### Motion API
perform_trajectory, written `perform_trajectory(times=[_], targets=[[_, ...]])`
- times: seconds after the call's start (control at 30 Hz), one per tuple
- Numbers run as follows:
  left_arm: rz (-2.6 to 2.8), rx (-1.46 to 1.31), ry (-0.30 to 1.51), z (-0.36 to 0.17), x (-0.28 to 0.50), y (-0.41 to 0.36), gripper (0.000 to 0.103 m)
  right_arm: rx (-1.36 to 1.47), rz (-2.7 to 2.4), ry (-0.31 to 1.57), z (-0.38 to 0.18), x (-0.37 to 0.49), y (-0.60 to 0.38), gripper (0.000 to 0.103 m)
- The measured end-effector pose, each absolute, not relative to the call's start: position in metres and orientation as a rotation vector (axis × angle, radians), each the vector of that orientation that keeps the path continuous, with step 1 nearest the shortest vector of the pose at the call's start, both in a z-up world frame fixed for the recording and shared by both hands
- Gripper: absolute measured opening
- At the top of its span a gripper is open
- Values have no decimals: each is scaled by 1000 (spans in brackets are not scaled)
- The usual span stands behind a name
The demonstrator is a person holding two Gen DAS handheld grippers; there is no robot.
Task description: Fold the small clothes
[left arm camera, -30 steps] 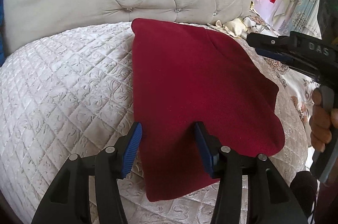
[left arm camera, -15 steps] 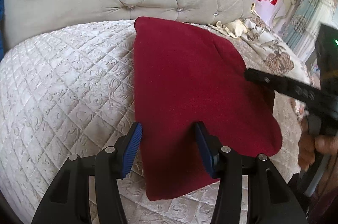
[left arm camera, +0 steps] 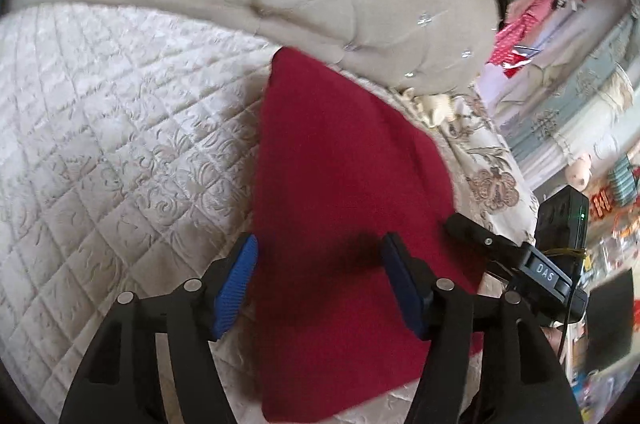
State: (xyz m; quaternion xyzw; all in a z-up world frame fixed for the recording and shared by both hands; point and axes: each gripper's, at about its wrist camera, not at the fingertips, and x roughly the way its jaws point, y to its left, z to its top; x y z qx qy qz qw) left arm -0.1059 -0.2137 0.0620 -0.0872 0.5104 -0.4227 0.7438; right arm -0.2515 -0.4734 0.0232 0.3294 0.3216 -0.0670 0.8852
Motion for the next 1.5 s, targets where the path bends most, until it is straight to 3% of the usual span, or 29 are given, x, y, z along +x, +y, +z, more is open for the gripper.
perform_trajectory(times=[0.13, 0.27, 0.4, 0.47, 0.7, 0.87, 1.13, 1.23, 1.37, 1.43, 1.5], targets=[[-952, -243, 1163, 49, -98, -224, 54, 738, -54, 670, 7, -232, -477, 90], [-970, -264, 1215, 36, -95, -238, 55, 681, -51, 674, 6, -220, -463, 90], [-977, -219, 1185, 47, -104, -234, 41, 670, -41, 676, 23, -220, -454, 58], [-976, -214, 1194, 58, -110, -225, 39, 664, -3, 681, 36, -223, -445, 52], [-898, -197, 1169, 97, -149, -159, 39, 637, 88, 728, 57, -245, -381, 53], [-790, -151, 1253, 61, -174, -129, 41, 588, 61, 861, 29, -249, -353, 62], [-692, -88, 1033, 98, -195, -101, 43, 409, 30, 701, 88, -313, -332, 65], [-644, -61, 1003, 102, -198, -98, 43, 226, 94, 658, 104, -318, -293, 61], [-603, -32, 983, 106, -206, -95, 43, 109, -12, 777, 73, -299, -277, 40], [-576, -9, 922, 114, -216, -87, 43, 174, -40, 847, 48, -293, -289, 39], [-565, 19, 877, 122, -222, -85, 43, 243, -37, 800, 48, -302, -296, 39]])
